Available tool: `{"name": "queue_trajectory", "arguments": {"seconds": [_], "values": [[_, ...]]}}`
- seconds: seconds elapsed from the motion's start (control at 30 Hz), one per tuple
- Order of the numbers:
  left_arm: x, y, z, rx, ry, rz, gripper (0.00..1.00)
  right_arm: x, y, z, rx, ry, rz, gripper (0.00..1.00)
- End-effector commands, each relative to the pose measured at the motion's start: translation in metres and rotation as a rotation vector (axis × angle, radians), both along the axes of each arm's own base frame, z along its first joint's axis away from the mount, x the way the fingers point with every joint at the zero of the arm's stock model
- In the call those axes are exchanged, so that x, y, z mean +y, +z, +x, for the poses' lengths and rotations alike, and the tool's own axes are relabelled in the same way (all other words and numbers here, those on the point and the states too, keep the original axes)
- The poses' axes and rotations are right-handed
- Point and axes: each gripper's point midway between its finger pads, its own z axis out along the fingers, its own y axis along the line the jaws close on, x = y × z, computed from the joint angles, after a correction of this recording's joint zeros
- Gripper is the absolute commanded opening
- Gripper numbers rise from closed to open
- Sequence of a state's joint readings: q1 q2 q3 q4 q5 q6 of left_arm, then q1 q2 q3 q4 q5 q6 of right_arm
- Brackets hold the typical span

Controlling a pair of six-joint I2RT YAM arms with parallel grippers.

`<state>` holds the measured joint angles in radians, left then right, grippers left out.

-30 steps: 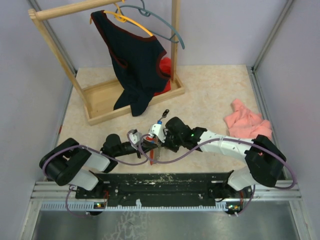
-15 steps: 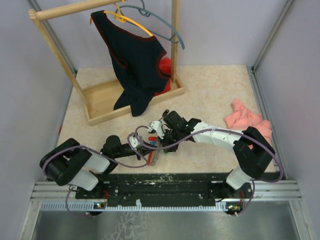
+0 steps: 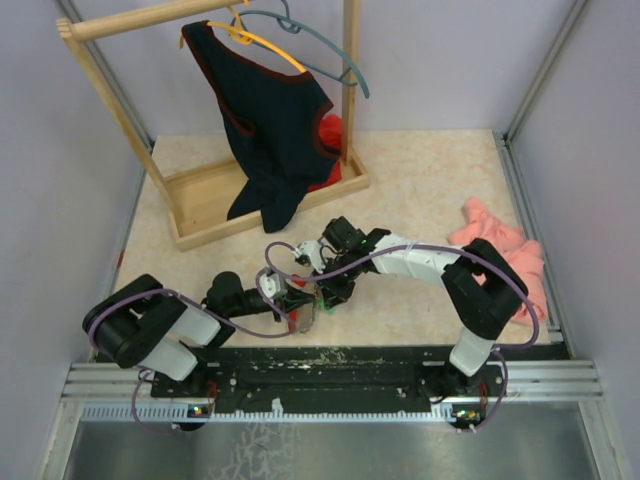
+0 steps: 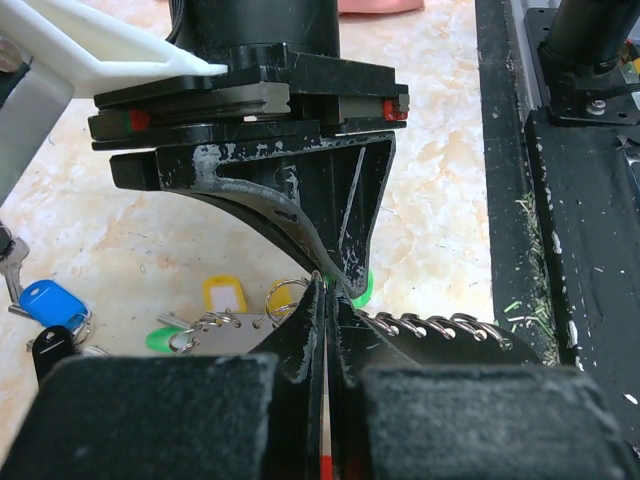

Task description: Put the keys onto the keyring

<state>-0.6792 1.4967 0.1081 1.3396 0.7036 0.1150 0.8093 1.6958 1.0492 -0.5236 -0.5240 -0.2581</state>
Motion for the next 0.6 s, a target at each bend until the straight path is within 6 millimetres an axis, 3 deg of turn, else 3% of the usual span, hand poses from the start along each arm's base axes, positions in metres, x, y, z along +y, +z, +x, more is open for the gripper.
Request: {"name": "queue_trajectory", "arguments": {"seconds": [0.0, 0.13, 0.27, 0.4, 0.5, 0.57], "values": [[-0.005, 0.021, -0.006, -0.090, -0.049, -0.065, 0.01, 0.000, -0.005, 0.003, 0.038, -0.019, -0.022, 0.00], [-0.004, 0.019, -0.005, -0.082, -0.041, -0.059, 0.01, 0.000, 0.001, 0.020, -0.046, -0.070, -0.026, 0.00], [-0.005, 0.011, 0.005, -0.057, -0.009, -0.007, 0.01, -0.001, 0.036, 0.031, -0.194, -0.091, 0.053, 0.00], [-0.004, 0.005, 0.010, -0.032, 0.020, 0.022, 0.01, 0.002, 0.065, 0.028, -0.299, -0.047, 0.111, 0.00], [-0.003, 0.005, 0.014, -0.018, 0.047, 0.018, 0.06, 0.008, 0.075, 0.023, -0.317, -0.012, 0.140, 0.00], [-0.003, 0.006, 0.016, -0.013, 0.057, 0.014, 0.15, 0.009, 0.075, 0.020, -0.322, 0.006, 0.135, 0.00]]}}
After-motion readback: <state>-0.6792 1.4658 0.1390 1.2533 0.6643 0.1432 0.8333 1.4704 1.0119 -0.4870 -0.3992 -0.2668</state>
